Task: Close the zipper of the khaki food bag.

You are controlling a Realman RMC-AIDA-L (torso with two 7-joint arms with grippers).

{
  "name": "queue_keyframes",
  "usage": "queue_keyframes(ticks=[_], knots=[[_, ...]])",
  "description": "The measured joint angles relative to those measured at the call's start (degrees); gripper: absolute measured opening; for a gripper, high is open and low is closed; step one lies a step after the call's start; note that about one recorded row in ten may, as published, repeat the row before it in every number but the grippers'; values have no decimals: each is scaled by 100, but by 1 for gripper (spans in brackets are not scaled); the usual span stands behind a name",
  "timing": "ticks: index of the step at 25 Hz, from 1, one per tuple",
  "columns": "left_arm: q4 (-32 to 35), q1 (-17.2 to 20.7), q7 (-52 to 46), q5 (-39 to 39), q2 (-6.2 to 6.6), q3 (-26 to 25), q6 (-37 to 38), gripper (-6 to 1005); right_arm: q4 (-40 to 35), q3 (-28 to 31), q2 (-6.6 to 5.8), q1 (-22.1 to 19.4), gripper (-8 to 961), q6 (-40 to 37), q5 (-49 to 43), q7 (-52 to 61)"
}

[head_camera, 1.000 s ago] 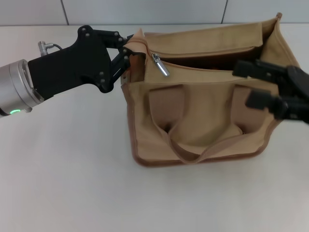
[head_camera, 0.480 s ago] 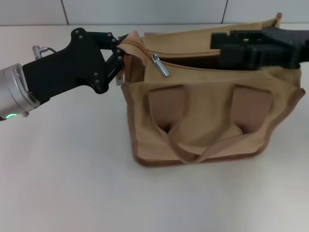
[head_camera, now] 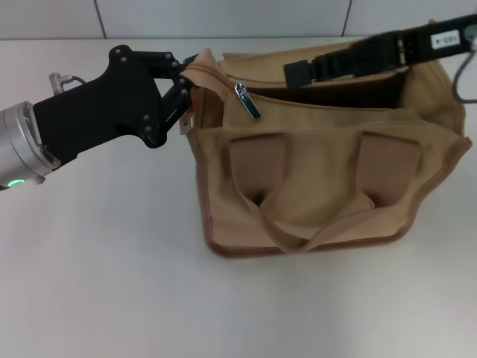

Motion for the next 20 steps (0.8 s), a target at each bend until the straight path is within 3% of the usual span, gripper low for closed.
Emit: queue_keyframes(ticks=[2,7,20], knots=[[0,16,6,0,-4,1,5,29,-7,-82,-3,146,386,87,-201,261],[1,30,6,-8,-5,3,10,29,25,-345,29,363,326,331,-472,549],[-60,-49,-8,-56,-6,7,147,29,-30,-829,185,519,328,801,-468,602]])
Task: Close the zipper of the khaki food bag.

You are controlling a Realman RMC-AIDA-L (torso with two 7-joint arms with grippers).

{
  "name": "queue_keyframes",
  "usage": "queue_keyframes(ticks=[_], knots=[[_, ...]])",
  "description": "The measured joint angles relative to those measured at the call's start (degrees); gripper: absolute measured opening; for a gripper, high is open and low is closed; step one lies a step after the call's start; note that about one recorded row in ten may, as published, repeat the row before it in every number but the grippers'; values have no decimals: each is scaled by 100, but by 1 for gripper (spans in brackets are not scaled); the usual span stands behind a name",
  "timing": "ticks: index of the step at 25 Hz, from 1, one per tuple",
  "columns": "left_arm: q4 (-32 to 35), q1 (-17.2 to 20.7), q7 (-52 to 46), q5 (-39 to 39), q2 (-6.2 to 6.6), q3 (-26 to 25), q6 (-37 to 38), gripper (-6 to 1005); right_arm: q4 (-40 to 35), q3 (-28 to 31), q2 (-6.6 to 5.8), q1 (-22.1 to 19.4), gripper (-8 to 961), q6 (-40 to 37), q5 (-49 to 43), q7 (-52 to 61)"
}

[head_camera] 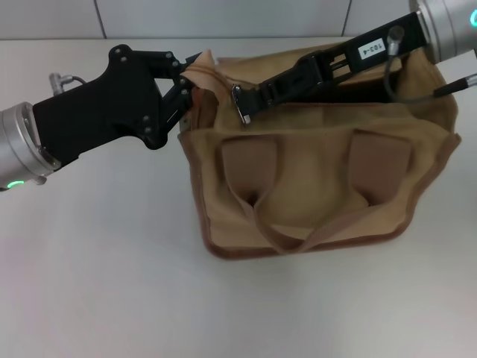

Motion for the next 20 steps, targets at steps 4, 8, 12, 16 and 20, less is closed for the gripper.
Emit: queue_keyframes(ticks=[4,8,12,16,20], knots=[[-148,-144,11,-49,-4,-1,3,29,-21,-133,42,19,329,102,1,-11],[-302,-334,52,-110,-26,-5,-30,29,-152,-148,105,-29,329,118,25,-45],[-443,-458,71,-221,-43,-2,-96,29,-370,-129,186,-146,329,124,41,-66],[-587,-514,80,-425,-50,-2,-303,30,-438,-110,216,-189,329,139,44,-98],[-682,-505,61,-652,-51,-1,-457,30,-494,-89,223,-229,328,155,103,-196]])
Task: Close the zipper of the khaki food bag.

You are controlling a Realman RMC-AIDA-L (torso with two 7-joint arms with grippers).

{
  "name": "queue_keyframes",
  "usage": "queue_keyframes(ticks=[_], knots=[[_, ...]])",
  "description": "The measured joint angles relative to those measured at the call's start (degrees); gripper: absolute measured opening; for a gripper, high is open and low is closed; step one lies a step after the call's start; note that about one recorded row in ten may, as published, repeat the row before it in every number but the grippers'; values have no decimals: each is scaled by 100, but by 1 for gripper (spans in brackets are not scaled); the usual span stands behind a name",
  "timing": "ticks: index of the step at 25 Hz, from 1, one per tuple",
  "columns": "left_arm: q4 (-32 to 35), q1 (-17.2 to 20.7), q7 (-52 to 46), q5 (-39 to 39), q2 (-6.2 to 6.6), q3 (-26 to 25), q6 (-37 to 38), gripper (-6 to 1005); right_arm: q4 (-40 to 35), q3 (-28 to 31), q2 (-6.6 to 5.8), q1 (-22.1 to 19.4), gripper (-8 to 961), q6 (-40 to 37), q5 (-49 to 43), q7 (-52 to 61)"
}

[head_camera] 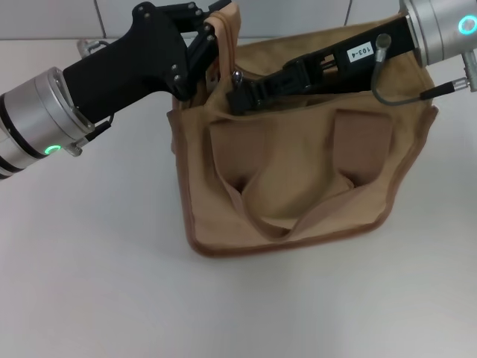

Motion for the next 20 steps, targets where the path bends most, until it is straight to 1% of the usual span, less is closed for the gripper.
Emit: queue_keyframes(ticks=[4,8,12,20], knots=[[-4,5,-33,-17,3,14,31,30,-31,-21,1,-16,327,95,11,-33],[-17,-15,-37,-16,-1,26,38,30,-37,-42,43,-17,324,202,15,-69],[-192,-99,8,-94,-1,-9,-8,30,-45,-40,62,-21,322,228,21,-112],[-297,-139,17,-168,-1,-10,-24,30,-46,-31,85,-46,317,290,23,-129]])
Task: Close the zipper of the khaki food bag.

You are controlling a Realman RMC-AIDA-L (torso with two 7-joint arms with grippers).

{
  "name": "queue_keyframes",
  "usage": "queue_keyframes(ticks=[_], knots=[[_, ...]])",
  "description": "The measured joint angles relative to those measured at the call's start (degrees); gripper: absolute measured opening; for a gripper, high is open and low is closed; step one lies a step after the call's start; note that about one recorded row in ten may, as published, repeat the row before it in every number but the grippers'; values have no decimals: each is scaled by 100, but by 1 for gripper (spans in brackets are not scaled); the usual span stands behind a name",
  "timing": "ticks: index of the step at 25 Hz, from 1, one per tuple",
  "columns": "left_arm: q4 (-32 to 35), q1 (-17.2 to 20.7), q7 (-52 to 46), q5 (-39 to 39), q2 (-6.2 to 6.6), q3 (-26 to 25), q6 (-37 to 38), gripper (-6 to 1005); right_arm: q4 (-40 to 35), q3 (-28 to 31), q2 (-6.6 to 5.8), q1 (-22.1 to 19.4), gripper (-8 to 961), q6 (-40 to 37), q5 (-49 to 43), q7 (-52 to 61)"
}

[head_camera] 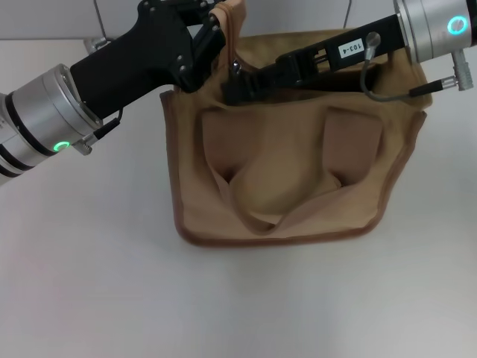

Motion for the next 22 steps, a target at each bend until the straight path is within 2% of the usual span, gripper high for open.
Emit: queue_keyframes(ticks=[2,8,14,22], knots=[[-17,4,1,-48,0,-10,-6,30,0,8,0,-13,317,13,0,-1],[-39,63,0,-120,0,-18,-8,30,-128,-10,11,-113,189,126,-4,-22],[-66,89,0,-127,3,-21,1,30,-263,12,26,-180,11,136,-9,-47],[-46,198,0,-294,23,-27,-7,30,-546,-19,50,-295,9,249,-168,178]])
